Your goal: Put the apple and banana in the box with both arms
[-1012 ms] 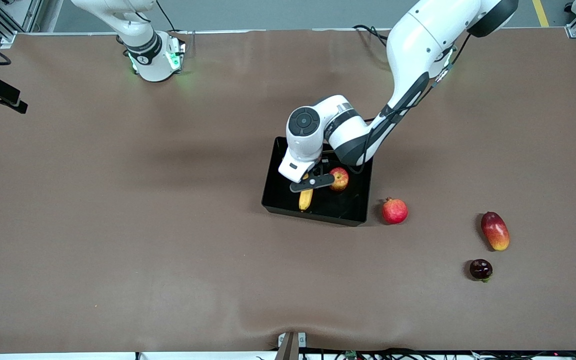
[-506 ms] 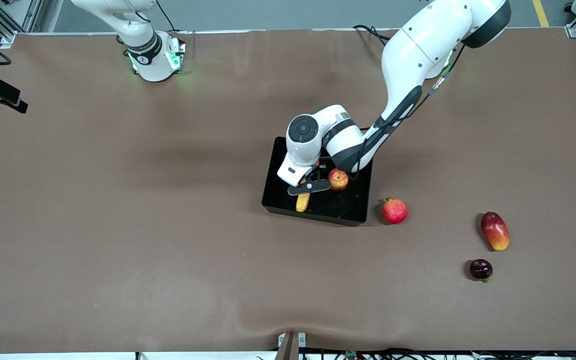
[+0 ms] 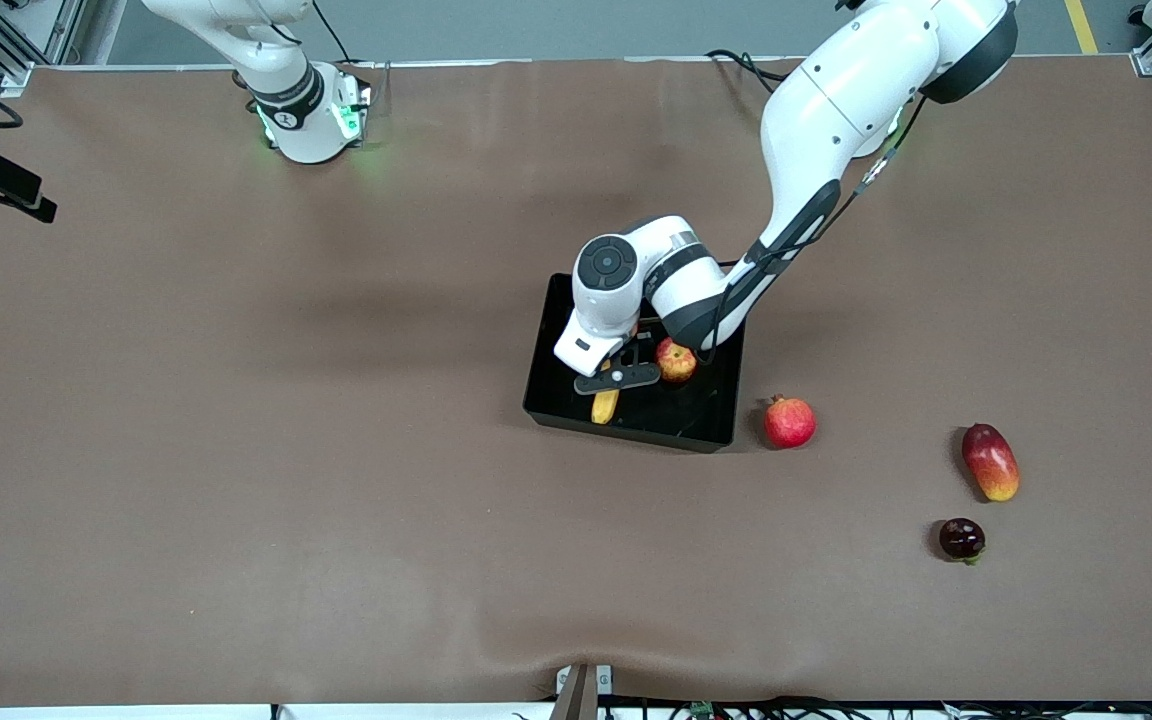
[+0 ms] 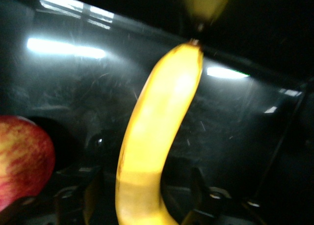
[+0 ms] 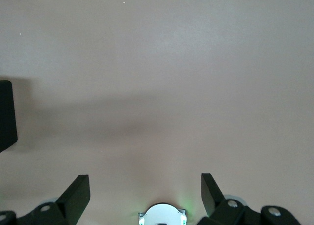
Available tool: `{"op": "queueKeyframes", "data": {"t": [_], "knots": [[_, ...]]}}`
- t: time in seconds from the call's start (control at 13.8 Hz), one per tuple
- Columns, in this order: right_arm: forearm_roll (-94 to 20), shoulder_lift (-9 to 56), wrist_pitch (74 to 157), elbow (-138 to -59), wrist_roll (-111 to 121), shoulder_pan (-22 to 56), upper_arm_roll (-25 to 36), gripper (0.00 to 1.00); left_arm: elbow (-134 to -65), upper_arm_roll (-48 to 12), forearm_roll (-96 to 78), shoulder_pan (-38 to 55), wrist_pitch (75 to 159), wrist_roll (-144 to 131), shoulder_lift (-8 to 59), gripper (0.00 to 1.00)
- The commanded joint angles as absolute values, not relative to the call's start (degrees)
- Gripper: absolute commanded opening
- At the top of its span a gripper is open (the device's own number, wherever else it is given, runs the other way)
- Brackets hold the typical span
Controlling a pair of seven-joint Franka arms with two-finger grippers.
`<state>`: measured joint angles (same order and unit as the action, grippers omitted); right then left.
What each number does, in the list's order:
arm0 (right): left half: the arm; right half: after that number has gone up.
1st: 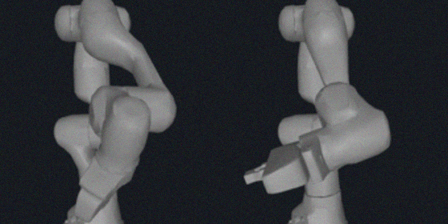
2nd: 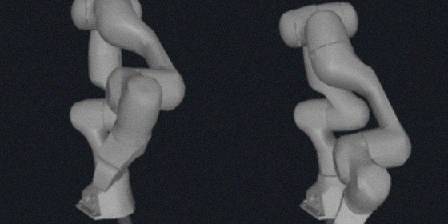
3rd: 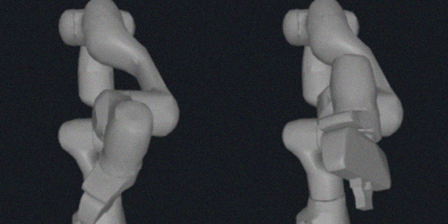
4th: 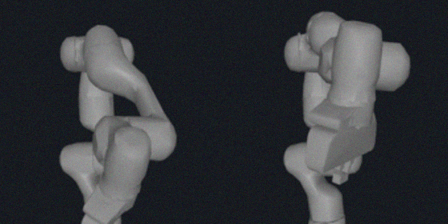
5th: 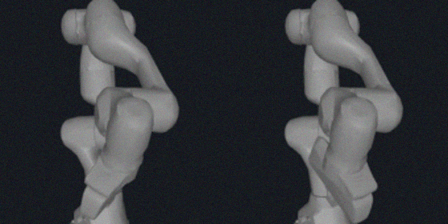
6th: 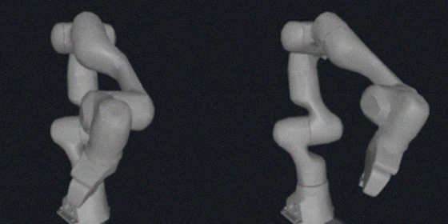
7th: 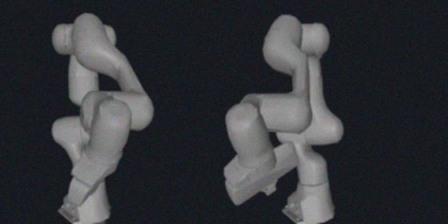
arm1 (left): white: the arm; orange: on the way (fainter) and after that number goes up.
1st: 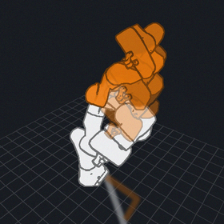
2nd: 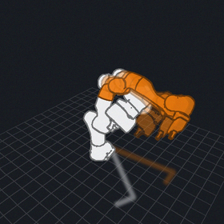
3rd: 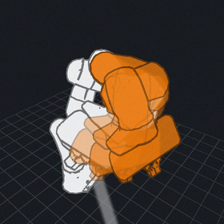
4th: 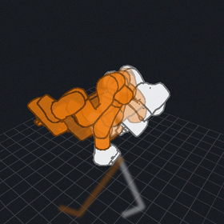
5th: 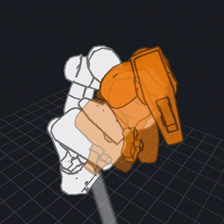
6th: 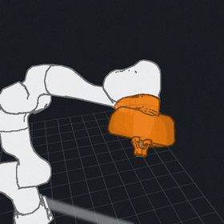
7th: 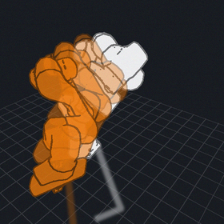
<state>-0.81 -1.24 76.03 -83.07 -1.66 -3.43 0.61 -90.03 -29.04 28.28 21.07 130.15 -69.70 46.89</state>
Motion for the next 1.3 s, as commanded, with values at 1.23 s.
{"op": "queueKeyframes", "data": {"t": [1.23], "knots": [[-0.1,-2.1,73.9,-82.9,-2.2,-3.3,1.0,1.0,-88.1,-30.7,15.5,-9.9,104.4,-36.5,16.7,1.0]]}}
